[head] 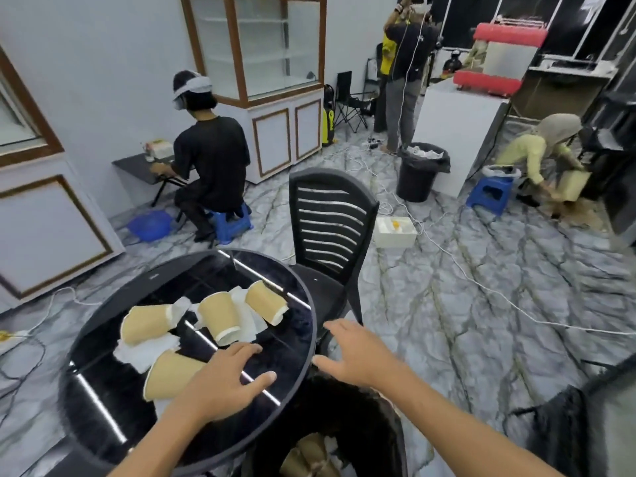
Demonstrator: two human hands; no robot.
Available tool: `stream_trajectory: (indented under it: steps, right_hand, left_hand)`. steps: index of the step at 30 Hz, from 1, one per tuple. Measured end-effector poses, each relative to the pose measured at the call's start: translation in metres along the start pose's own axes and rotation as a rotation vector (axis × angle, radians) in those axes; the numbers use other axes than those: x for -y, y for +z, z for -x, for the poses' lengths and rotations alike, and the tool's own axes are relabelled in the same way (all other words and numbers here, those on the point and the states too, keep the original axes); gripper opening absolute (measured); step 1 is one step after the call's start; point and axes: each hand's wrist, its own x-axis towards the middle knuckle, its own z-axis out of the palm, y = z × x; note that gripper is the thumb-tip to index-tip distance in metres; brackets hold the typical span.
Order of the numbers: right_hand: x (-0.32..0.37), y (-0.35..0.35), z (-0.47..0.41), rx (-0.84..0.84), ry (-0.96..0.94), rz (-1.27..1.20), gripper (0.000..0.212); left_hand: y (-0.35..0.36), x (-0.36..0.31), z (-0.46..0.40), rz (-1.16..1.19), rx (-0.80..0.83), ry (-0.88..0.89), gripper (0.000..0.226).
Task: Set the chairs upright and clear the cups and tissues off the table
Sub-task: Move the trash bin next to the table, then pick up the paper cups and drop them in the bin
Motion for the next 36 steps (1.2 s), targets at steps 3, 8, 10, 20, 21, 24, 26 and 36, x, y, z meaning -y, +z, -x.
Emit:
stream_trajectory:
  steps: [3,8,10,20,21,24,26,36]
  right_hand:
    - [0.005,0.005,-0.032,0.024,-0.054,0.018,0.078]
    - [0.01,0.018,-0.077,0.047,-0.139,0.024,0.078]
    - [0.011,0.023,-0.097,0.033,-0.171,0.037,0.075]
    - [0.01,0.06,-0.192,0.002,-0.239,0.125,0.063]
    - [0.01,0.064,-0.199,0.0,-0.243,0.139,0.064]
    - [0.008,0.077,-0.218,0.006,-0.235,0.164,0.072]
    - [0.008,0.086,-0.227,0.023,-0.223,0.138,0.073]
    - [0.005,0.113,-0.237,0.035,-0.213,0.11,0.077]
  left_hand:
    - [-0.005,0.007,-0.006,-0.029,-0.036,-0.049,0.088]
    - [-0.007,0.024,-0.01,-0.057,-0.121,-0.163,0.075]
    - [-0.007,0.031,-0.009,-0.061,-0.181,-0.231,0.077]
    - [0.009,0.081,-0.02,-0.088,-0.273,-0.599,0.073]
    - [0.013,0.084,-0.023,-0.076,-0.276,-0.62,0.073]
    - [0.026,0.095,-0.032,-0.042,-0.28,-0.655,0.07]
    - [0.034,0.1,-0.036,-0.027,-0.286,-0.674,0.069]
    - [0.055,0.101,-0.045,0.026,-0.392,-0.63,0.065]
